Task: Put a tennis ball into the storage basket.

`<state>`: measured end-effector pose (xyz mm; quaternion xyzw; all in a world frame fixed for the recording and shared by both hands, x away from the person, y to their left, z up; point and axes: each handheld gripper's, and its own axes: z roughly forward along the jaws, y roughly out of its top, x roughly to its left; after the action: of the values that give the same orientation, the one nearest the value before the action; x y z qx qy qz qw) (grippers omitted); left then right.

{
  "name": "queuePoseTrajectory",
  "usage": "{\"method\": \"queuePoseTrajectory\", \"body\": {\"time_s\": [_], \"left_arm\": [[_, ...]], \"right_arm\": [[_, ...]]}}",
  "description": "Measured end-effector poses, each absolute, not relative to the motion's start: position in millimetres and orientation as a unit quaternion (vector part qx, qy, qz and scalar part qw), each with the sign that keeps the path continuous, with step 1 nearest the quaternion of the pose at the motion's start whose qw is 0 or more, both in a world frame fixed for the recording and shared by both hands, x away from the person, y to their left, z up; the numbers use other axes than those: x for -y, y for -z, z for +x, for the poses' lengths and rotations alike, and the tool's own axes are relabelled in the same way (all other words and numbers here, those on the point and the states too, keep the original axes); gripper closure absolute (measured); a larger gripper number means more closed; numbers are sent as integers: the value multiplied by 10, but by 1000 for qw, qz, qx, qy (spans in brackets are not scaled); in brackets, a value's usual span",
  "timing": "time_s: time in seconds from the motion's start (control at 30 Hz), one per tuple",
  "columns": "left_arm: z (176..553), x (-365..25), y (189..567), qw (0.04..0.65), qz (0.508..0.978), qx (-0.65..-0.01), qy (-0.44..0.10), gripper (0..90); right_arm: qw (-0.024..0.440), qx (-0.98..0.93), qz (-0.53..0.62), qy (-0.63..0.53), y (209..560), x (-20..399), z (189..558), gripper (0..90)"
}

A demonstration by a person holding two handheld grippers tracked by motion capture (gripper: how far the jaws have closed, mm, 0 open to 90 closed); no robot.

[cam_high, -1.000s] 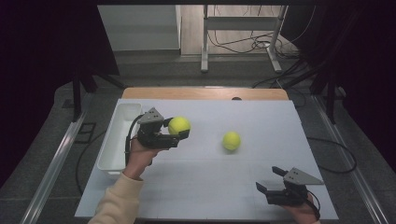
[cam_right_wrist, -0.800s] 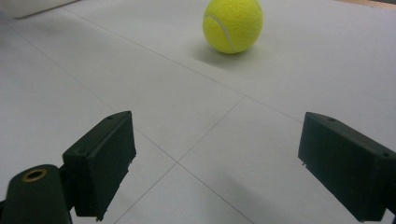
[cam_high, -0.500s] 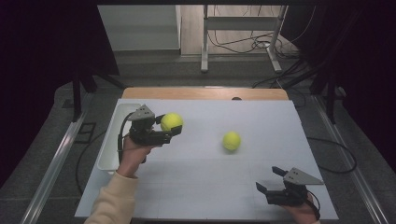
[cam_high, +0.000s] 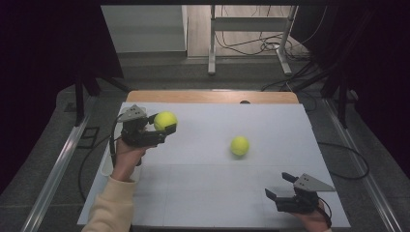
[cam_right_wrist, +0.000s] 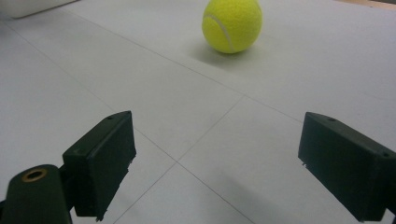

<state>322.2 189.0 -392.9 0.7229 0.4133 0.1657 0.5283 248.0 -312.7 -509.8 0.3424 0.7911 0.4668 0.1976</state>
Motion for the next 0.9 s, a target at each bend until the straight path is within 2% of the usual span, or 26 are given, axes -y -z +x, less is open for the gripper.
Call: {"method": "queuePoseTrajectory", "body": {"time_s": [0.9], "left_arm": [[3276, -2179, 3984, 512, 707, -449, -193, 265]], "right_arm": [[198, -792, 343, -464, 5100, 3125, 2481, 112]]}}
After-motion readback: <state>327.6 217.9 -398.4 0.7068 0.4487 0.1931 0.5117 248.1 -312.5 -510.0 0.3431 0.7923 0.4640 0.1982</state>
